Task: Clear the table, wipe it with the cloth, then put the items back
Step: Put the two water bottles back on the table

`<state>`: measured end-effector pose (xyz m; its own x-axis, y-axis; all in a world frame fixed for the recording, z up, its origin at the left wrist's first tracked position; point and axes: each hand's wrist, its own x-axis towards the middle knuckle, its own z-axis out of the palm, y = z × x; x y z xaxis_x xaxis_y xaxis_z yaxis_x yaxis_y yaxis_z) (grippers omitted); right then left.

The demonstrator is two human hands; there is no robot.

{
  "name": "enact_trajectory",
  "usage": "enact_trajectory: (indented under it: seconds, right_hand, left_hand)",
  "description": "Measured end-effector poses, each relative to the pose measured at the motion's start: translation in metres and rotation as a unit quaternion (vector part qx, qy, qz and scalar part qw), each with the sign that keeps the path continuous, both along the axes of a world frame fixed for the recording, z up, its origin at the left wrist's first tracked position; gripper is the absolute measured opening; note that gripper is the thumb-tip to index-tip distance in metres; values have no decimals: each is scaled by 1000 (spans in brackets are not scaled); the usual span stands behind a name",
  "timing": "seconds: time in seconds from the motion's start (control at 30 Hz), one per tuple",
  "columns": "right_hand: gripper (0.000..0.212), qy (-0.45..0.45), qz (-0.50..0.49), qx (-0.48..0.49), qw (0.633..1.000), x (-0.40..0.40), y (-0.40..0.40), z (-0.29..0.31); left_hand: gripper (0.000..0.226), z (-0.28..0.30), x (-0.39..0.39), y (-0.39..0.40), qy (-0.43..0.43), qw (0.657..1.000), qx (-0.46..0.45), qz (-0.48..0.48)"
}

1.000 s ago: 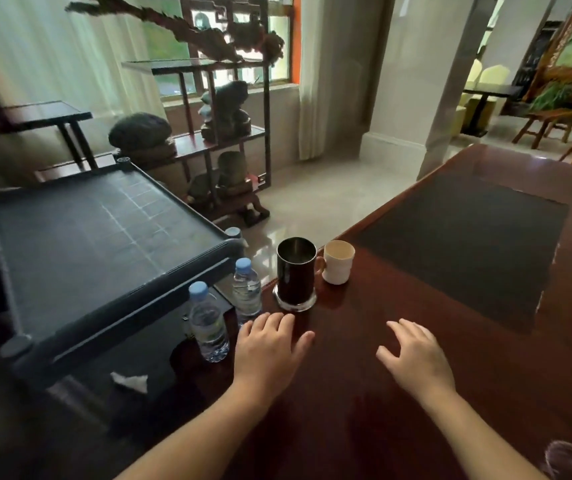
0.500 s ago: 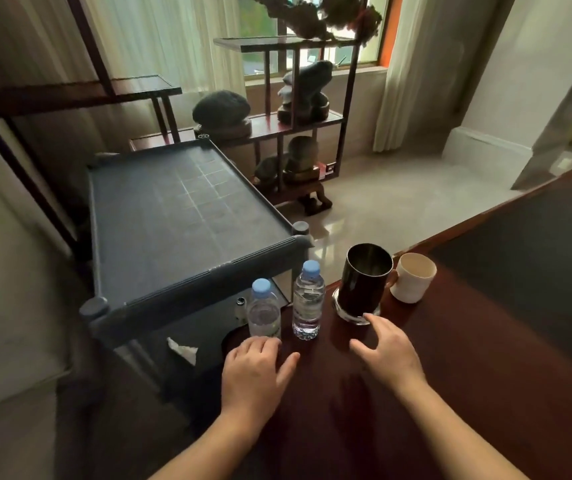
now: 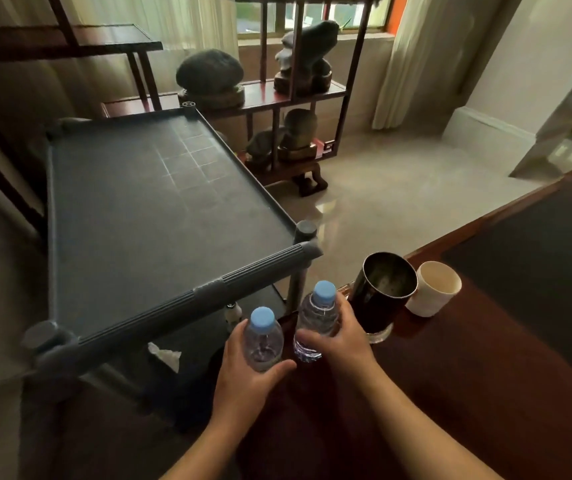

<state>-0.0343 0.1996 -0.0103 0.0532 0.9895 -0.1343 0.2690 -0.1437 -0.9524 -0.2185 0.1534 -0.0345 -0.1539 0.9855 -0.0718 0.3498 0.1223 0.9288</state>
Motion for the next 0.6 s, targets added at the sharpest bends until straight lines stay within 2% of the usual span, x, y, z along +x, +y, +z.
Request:
enact_trajectory:
  seconds: [0.13, 0.27, 0.6]
  right_hand:
    - [83, 15, -59, 41, 997, -17, 13, -4]
    - [74, 42, -106, 59, 992, -28, 16, -12]
    - [62, 45, -152, 79, 984, -31, 12, -15]
  left_hand:
    - [81, -6, 1, 13, -51, 998, 21, -5]
    - [71, -14, 11, 20, -62, 997, 44, 13]
    - [84, -32, 28, 24, -89, 993, 77, -8]
